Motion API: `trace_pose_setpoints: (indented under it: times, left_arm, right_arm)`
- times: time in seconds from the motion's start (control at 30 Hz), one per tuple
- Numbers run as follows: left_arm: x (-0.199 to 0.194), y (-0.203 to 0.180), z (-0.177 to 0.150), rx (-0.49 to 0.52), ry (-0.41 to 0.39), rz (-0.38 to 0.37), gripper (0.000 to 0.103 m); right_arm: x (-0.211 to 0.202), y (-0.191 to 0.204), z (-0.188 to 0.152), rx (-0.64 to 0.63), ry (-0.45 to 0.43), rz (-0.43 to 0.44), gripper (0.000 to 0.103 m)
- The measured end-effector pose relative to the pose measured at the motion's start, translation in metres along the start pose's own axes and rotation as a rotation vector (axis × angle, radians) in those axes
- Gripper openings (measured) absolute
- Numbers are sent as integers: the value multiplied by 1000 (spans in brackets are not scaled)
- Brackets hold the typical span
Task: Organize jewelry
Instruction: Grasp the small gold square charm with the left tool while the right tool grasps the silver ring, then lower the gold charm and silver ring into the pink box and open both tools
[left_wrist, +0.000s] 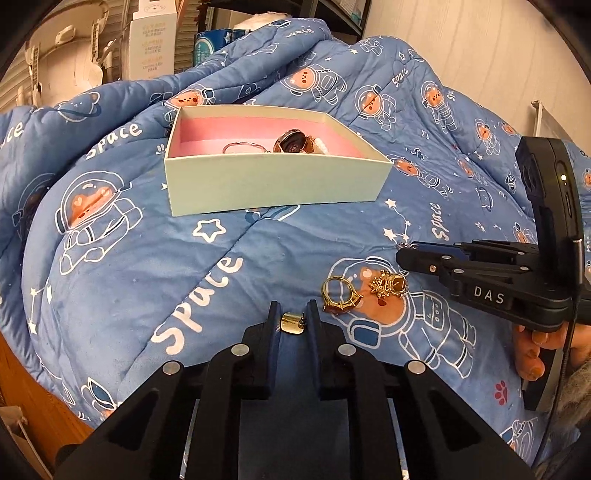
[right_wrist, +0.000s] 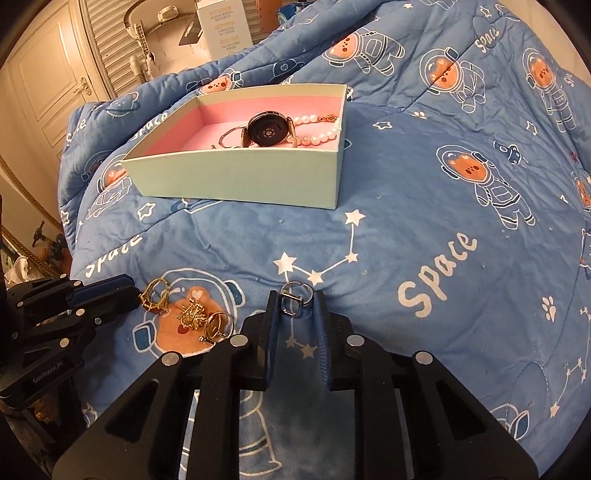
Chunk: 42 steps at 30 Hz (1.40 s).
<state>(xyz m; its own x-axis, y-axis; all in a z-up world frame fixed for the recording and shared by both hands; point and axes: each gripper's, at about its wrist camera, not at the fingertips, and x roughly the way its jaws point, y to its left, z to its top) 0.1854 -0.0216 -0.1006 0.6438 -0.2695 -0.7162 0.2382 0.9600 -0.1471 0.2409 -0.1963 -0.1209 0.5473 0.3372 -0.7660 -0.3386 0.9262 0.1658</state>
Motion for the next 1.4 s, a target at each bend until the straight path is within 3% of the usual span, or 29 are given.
trace_pose_setpoints:
  times: [0.43, 0.77, 1.03, 1.4]
  left_arm:
    - [-23, 3, 13, -36, -34, -35, 14]
    - [-32, 9, 55, 3, -55, -35, 14]
    - [-16, 27, 108, 2, -29, -15, 14]
    - [36, 42, 161, 3, 40, 55, 14]
  right_arm:
    - [-29, 11, 9, -27, -35, 72, 19]
    - [-48, 29, 46, -91, -62, 184, 19]
    - [-41, 25, 96, -127, -71, 195, 19]
    - [4, 22, 154, -104, -46, 153, 19]
